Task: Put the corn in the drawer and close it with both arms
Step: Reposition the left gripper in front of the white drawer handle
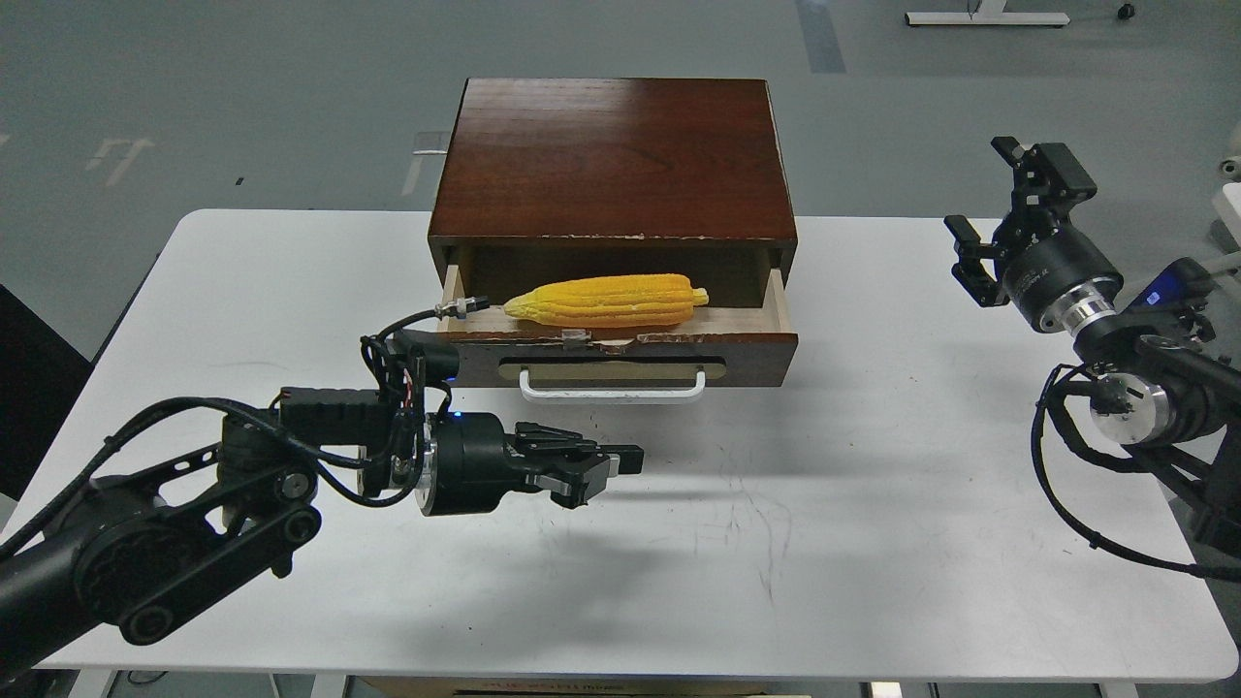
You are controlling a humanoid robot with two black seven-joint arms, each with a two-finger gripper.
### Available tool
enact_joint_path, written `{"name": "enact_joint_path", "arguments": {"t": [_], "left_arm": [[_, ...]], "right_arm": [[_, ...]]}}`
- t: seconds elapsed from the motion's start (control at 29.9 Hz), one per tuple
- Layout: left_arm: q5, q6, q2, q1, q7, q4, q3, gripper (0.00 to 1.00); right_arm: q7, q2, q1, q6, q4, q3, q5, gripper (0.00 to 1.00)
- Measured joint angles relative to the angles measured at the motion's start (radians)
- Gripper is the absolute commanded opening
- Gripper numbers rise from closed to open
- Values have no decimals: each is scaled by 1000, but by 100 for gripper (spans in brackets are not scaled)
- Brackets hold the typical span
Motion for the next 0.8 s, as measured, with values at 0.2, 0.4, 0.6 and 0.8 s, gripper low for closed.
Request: {"name": "enact_joint_path", "arguments": {"t": [0.2,0.4,0.6,0.8], "left_arm": [[-121,0,9,35,11,10,-7,0],[-212,0,12,38,13,42,-12,0],[-232,0,9,38,14,89,-19,0],[-253,0,5,37,14,135,-39,0]], "right_arm": [[0,0,-3,1,0,-2,0,98],[0,0,-5,2,0,-3,0,98],[0,0,-5,2,0,-2,0,98],[0,0,-4,2,0,-1,0,98]]}}
